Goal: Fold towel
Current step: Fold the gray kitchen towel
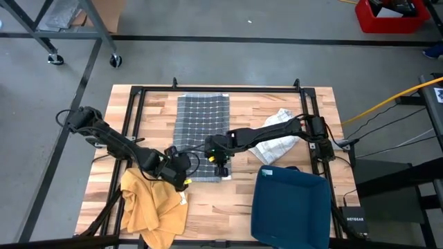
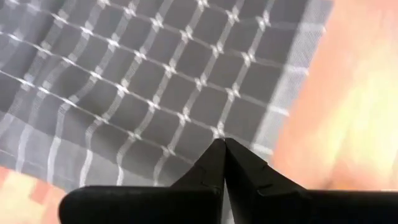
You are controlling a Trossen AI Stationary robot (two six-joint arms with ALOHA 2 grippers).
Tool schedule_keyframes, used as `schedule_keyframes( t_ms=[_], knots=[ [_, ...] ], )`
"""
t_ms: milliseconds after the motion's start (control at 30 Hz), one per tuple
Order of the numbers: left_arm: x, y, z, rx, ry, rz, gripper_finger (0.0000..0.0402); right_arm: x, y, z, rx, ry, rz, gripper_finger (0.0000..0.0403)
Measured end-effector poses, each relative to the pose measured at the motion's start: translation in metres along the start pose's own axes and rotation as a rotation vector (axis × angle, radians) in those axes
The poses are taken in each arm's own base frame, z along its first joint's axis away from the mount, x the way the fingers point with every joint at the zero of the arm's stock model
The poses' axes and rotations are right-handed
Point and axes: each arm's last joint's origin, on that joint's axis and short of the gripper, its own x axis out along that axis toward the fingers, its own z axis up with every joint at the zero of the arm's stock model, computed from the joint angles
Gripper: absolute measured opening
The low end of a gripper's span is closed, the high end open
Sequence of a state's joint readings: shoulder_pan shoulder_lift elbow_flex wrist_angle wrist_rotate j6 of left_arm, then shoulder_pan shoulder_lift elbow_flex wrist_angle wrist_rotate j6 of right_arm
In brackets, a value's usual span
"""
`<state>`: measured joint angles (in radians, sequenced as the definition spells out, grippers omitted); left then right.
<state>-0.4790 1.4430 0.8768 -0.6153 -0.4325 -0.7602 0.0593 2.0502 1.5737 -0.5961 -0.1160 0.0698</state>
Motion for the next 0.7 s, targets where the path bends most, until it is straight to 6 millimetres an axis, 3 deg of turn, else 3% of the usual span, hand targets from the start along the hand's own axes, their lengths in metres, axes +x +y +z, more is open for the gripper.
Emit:
schedule_keyframes(
  t_ms=[133, 267, 500, 700],
  knots=[
    [0.0, 0.0, -0.003, 0.021, 0.06, -0.037, 0.0004, -0.011, 0.002, 0.006, -0.011, 0.027, -0.001, 0.0003],
    [-0.001, 0.004, -0.007, 0.057, 0.13, -0.024, 0.004, -0.016, 0.003, 0.007, -0.067, 0.063, 0.005, 0.0014],
    [-0.002, 0.011, -0.014, 0.103, 0.204, 0.037, 0.0149, -0.017, 0.005, -0.001, -0.065, 0.141, 0.005, 0.0098],
    [-0.003, 0.01, -0.019, 0.214, 0.307, -0.049, 0.0191, -0.017, 0.024, -0.008, -0.116, 0.197, 0.028, 0.0158]
  ],
)
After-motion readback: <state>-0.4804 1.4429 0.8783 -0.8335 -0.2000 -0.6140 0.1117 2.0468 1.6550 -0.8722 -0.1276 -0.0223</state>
